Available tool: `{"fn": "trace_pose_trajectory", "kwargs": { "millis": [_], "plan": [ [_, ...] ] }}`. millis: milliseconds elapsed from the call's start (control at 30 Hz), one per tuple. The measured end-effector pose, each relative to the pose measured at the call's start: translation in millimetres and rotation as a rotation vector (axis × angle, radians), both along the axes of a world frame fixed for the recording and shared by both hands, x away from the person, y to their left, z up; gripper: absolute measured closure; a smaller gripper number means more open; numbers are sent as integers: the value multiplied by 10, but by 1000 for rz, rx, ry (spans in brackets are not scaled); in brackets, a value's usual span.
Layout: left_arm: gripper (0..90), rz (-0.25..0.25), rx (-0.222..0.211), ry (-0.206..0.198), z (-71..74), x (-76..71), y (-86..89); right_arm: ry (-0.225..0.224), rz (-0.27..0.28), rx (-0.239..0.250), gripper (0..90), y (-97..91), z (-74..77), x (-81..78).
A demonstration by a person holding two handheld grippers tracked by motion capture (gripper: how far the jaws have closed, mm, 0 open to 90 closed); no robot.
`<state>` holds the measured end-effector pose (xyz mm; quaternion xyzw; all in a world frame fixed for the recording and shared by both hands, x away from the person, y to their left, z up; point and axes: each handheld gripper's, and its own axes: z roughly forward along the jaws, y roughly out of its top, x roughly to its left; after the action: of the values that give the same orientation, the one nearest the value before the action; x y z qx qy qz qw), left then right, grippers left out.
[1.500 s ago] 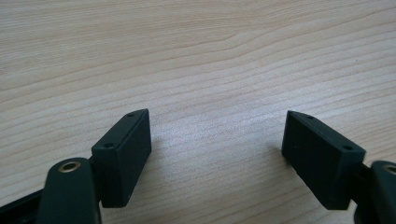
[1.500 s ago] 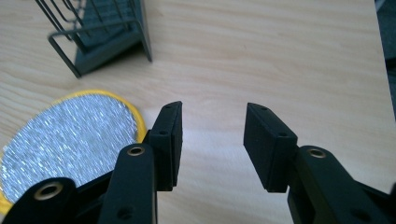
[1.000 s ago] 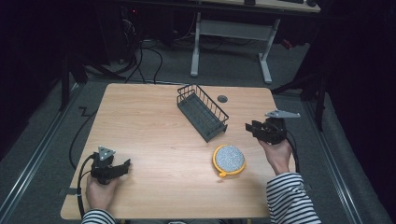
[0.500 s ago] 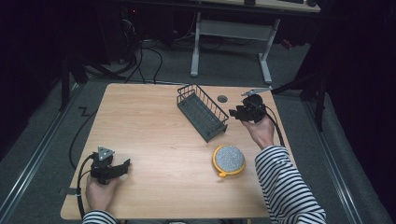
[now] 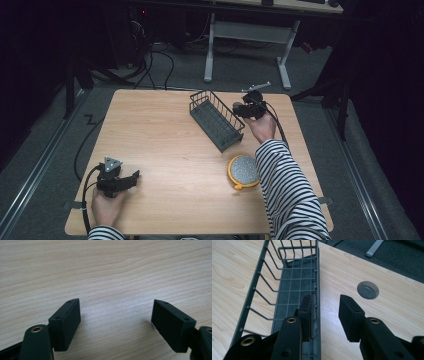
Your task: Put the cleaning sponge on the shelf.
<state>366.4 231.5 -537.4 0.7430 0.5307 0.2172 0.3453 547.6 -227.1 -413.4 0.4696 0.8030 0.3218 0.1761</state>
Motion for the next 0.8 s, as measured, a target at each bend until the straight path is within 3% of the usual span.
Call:
{"fn": "trace_pose_trajectory", "kwargs": {
  "millis": [333, 633, 800],
  "plan": [
    [239, -10, 4, -1, -1, -2, -7, 42, -6, 1, 694, 99, -146, 150],
    [244, -14, 26, -2, -2, -8, -28, 69, 25, -34, 841, 202, -232, 155],
    [244, -13, 27, -2, -2, -8, -28, 70, 47, -41, 854, 197, -233, 143]
  ]
}}
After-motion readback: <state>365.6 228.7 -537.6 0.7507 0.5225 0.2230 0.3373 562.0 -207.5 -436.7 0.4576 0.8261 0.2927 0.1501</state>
